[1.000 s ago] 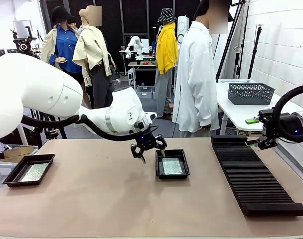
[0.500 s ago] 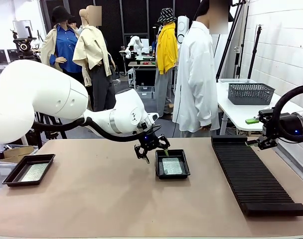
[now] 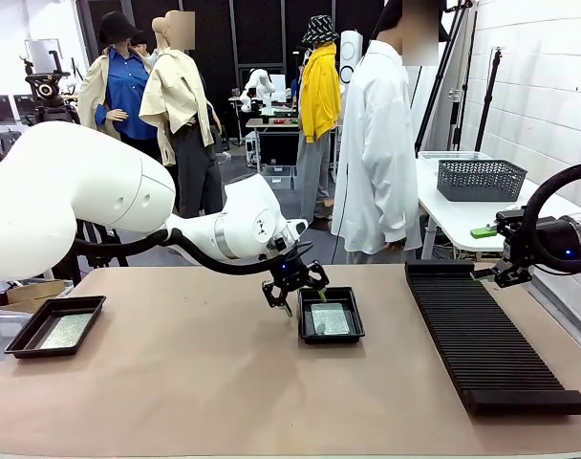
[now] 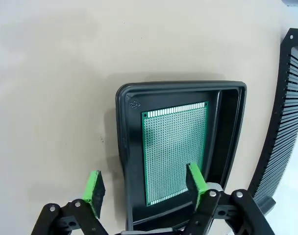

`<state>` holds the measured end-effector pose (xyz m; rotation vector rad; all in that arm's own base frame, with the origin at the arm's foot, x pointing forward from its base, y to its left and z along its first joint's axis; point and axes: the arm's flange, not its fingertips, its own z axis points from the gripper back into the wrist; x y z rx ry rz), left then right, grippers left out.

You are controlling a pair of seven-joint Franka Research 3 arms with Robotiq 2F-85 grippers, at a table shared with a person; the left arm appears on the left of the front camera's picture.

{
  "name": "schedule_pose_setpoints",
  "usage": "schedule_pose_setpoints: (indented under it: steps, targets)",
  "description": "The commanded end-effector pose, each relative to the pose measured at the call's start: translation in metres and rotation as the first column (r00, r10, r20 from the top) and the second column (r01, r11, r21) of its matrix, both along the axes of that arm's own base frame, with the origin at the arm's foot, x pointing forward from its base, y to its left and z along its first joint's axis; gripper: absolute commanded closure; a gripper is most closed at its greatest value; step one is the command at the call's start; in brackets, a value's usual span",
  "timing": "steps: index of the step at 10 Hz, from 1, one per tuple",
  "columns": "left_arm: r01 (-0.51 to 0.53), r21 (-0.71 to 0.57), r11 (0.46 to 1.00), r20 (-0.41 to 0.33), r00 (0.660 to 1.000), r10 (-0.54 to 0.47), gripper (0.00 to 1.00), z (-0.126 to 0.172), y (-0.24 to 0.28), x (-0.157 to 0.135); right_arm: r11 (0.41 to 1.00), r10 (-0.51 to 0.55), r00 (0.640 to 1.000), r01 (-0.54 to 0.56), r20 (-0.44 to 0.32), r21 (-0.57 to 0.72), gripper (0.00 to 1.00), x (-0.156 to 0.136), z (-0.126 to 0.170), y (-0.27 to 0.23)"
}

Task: Inspect and transfer BCBs to ESD trays.
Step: Pick up the ESD tray and place it on the left side of the table.

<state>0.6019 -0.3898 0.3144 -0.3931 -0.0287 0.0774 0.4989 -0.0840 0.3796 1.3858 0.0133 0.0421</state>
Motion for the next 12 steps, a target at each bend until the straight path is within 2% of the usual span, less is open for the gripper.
schedule_pose_setpoints:
  steps: [1, 5, 10, 12]
  targets:
    - [-0.011, -0.010, 1.000, -0.026, 1.000, 0.010, 0.20, 0.001, -0.001, 0.005, 1.000, -0.006, 1.000, 0.006, 0.003, -0.006, 0.00, -0.001, 0.000, 0.001]
    - [-0.011, -0.011, 1.000, -0.037, 0.999, 0.011, 0.53, 0.000, 0.003, 0.008, 1.000, -0.006, 1.000, 0.006, 0.003, -0.006, 0.00, -0.001, 0.000, 0.001]
    - [0.005, -0.007, 1.000, -0.055, 0.998, -0.006, 1.00, 0.005, 0.011, 0.005, 1.000, -0.006, 1.000, 0.006, 0.003, -0.006, 0.00, -0.001, 0.000, 0.001]
    - [-0.003, -0.006, 1.000, -0.060, 0.998, 0.002, 1.00, 0.006, 0.014, 0.007, 1.000, -0.006, 1.000, 0.006, 0.003, -0.006, 0.00, -0.001, 0.000, 0.001]
